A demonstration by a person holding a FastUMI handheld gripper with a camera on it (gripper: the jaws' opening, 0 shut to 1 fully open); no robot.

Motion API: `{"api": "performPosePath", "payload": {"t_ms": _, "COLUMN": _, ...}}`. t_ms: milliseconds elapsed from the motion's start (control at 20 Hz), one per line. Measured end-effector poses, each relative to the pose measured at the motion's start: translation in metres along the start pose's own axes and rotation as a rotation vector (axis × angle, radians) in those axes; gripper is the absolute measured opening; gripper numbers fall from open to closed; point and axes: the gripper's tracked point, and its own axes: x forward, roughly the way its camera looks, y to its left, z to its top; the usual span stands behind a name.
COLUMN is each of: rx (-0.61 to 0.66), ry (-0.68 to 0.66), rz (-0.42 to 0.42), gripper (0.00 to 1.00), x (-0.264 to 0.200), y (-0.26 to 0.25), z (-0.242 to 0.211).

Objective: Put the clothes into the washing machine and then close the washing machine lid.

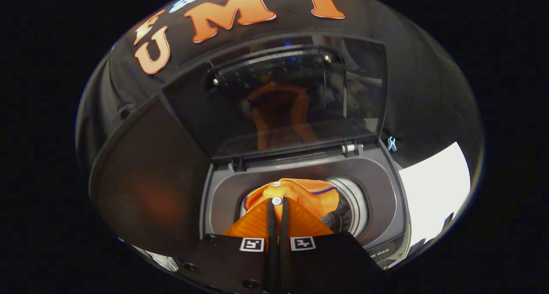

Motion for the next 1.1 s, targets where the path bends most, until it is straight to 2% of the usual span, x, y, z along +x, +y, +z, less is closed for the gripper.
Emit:
{"api": "performPosePath", "payload": {"t_ms": 350, "rx": 0.012, "ry": 0.12, "rz": -0.042, "gripper": 0.09, "x": 0.048, "y": -0.018, "z": -0.037}}
{"api": "performPosePath", "payload": {"t_ms": 800, "rx": -0.013, "ry": 0.196, "rz": -0.086, "gripper": 0.09, "x": 0.066, "y": -0.026, "z": -0.054}}
{"api": "performPosePath", "payload": {"t_ms": 900, "rx": -0.004, "ry": 0.203, "rz": -0.079, "gripper": 0.13, "x": 0.068, "y": -0.024, "z": -0.058}}
{"api": "performPosePath", "payload": {"t_ms": 1000, "rx": -0.005, "ry": 0.199, "rz": -0.093, "gripper": 0.3, "x": 0.068, "y": -0.027, "z": -0.056}}
{"api": "performPosePath", "payload": {"t_ms": 1100, "rx": -0.011, "ry": 0.205, "rz": -0.1, "gripper": 0.76, "x": 0.066, "y": -0.027, "z": -0.056}}
